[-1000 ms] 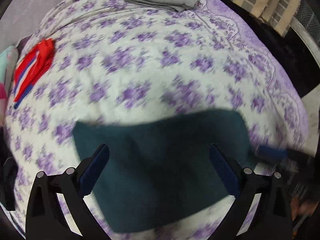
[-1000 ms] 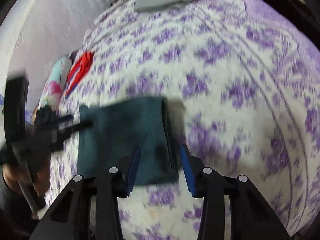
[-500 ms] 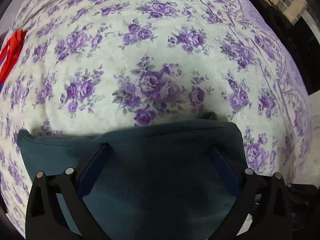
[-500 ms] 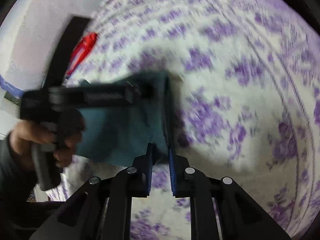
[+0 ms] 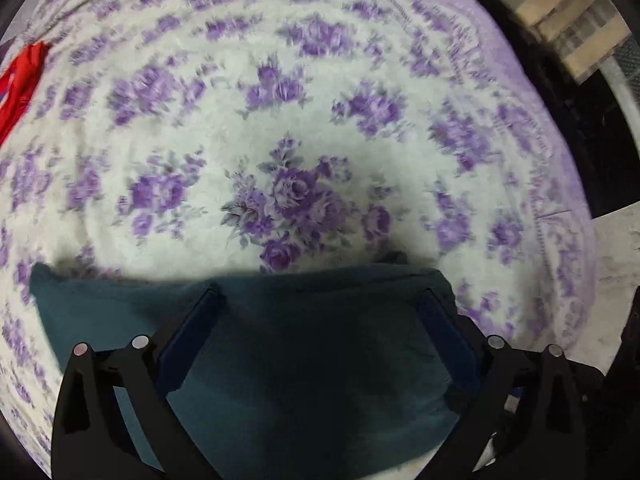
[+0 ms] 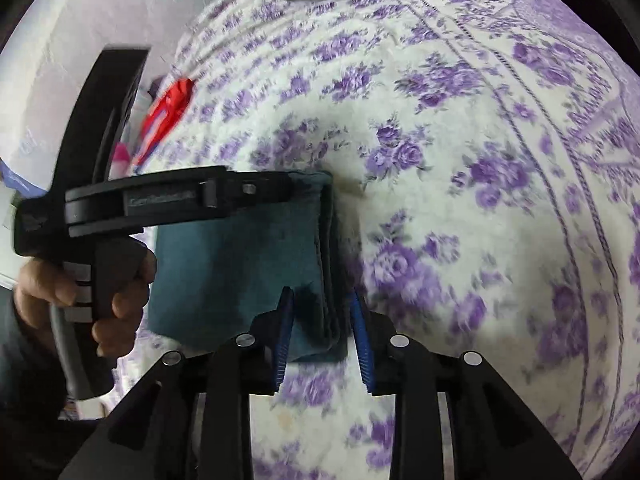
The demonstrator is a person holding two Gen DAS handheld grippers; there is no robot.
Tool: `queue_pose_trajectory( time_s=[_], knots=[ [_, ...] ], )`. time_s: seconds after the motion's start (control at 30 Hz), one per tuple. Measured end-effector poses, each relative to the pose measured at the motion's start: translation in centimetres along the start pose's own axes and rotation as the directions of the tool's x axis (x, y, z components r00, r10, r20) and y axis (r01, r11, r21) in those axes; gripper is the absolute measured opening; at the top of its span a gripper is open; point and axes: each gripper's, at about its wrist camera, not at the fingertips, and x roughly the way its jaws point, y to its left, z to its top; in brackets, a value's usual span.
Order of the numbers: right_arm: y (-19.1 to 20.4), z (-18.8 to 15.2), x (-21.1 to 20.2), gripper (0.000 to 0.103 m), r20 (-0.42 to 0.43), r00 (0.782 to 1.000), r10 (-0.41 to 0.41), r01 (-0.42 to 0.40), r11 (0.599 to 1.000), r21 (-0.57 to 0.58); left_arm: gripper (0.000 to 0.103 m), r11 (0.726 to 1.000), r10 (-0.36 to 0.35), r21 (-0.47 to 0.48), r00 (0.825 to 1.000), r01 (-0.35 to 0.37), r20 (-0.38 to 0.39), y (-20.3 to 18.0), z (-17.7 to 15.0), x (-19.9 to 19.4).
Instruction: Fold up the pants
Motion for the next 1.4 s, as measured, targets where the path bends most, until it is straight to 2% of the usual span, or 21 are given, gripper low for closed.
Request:
queue_pose_trajectory(
  time_s=[0.03, 0.13, 0.2, 0.23, 0.27, 0.37, 0.43, 0.5, 0.6, 0.73, 0.8, 0.87, 1.0, 1.07, 1.1, 1.13, 1.17, 1.23, 1.27, 1.33, 1.4],
  knots=[
    [-0.1, 0.1, 1.2, 0.035, -0.018, 0.999, -0.038, 0.038, 0.999, 0.004, 0.099, 1.0, 0.004, -0.004, 1.0, -0.004, -0.008, 0.1, 0.2, 0.4],
    [-0.3, 0.2, 1.7, 0.04, -0.03, 0.999, -0.03, 0.031, 0.999, 0.026, 0.098, 1.0, -0.003, -0.012, 1.0, 0.003, 0.009, -0.1, 0.0, -0.8],
    [-0.1, 0.3, 0.9, 0.052, -0.028, 0.999, -0.017, 0.017, 1.0, 0.016, 0.097, 0.999, -0.032, 0.004, 0.998, 0.032, 0.049, 0.2, -0.5, -2.5],
    [-0.4, 0.2, 0.5, 0.062, -0.024, 1.0, -0.013, 0.014, 1.0, 0.024, 0.098, 0.998, -0.057, -0.008, 0.996, 0.058, 0.075, 0.9, -1.2, -3.6],
    [-0.7, 0.1, -0.1, 0.066, -0.014, 1.0, -0.008, 0.008, 0.999, 0.048, 0.098, 0.997, -0.075, -0.028, 0.993, 0.078, 0.086, 1.7, -1.8, -4.3],
    [-1.0, 0.1, -1.4, 0.068, 0.025, 1.0, -0.01, 0.008, 0.997, 0.075, 0.098, 0.985, -0.122, -0.11, 0.987, 0.133, 0.102, 5.2, -3.9, -6.1],
    [-1.1, 0.4, -1.7, 0.071, 0.042, 0.999, -0.016, 0.013, 0.997, 0.081, 0.098, 0.978, -0.107, -0.17, 0.989, 0.124, 0.105, 8.1, -5.6, -6.4],
    [-1.2, 0.7, -0.9, 0.073, 0.044, 0.999, 0.006, -0.011, 0.994, 0.11, 0.098, 0.97, -0.05, -0.235, 0.995, 0.068, 0.082, 11.0, -7.4, -6.0],
    [-0.8, 1.3, 1.0, 0.075, 0.024, 0.998, 0.05, -0.053, 0.988, 0.146, 0.098, 0.956, -0.055, -0.284, 0.996, 0.073, 0.07, 14.3, -9.2, -5.4],
    [0.2, 1.1, 2.1, 0.083, 0.021, 1.0, 0.02, -0.022, 0.993, 0.117, 0.098, 0.93, -0.031, -0.365, 0.998, 0.048, 0.052, 18.2, -11.3, -5.2],
    [0.7, 1.4, 2.4, 0.083, 0.027, 0.999, 0.029, -0.032, 0.993, 0.112, 0.097, 0.914, -0.072, -0.398, 0.996, 0.084, 0.046, 19.5, -11.8, -5.0],
    [1.1, 1.5, 2.8, 0.085, 0.018, 0.999, 0.039, -0.04, 0.994, 0.104, 0.097, 0.911, -0.094, -0.399, 0.994, 0.106, 0.05, 20.0, -12.1, -4.8],
    [2.2, 1.3, 3.6, 0.085, 0.013, 0.999, 0.031, -0.031, 0.998, 0.06, 0.096, 0.937, -0.06, -0.343, 0.998, 0.064, 0.022, 19.2, -12.1, -4.2],
    [3.0, 0.9, 4.1, 0.084, -0.006, 0.998, 0.058, -0.058, 0.998, 0.032, 0.09, 0.954, -0.027, -0.297, 0.999, 0.033, 0.025, 18.2, -11.8, -4.4],
    [3.4, 0.6, 4.3, 0.084, -0.014, 0.998, 0.054, -0.054, 0.998, 0.014, 0.083, 0.958, -0.021, -0.284, 0.999, 0.028, 0.026, 18.0, -11.8, -4.5],
    [3.7, 0.4, 4.3, 0.082, -0.016, 0.999, 0.044, -0.044, 0.999, -0.004, 0.078, 0.964, -0.019, -0.265, 1.0, 0.025, 0.025, 17.7, -11.6, -4.7],
    [4.1, 0.3, 4.3, 0.075, -0.022, 0.999, 0.042, -0.042, 0.999, -0.029, 0.074, 0.966, -0.02, -0.257, 0.999, 0.026, 0.025, 17.5, -11.5, -4.8],
    [3.9, 0.1, 4.4, 0.064, -0.041, 0.996, 0.083, -0.083, 0.996, -0.011, 0.062, 0.971, -0.03, -0.236, 0.999, 0.036, 0.028, 17.1, -11.2, -5.1],
    [3.7, 0.1, 4.3, 0.057, -0.05, 0.993, 0.106, -0.106, 0.994, 0.001, 0.061, 0.973, -0.035, -0.228, 0.999, 0.041, 0.029, 17.0, -11.2, -5.3],
    [3.0, 0.1, 4.4, 0.053, -0.058, 0.989, 0.134, -0.133, 0.991, 0.014, 0.061, 0.971, -0.071, -0.228, 0.997, 0.077, 0.034, 17.2, -11.1, -5.3],
    [2.4, -0.1, 4.7, 0.051, -0.052, 0.987, 0.151, -0.149, 0.988, 0.038, 0.061, 0.954, -0.131, -0.27, 0.991, 0.134, 0.03, 18.3, -11.3, -4.9]
  ],
)
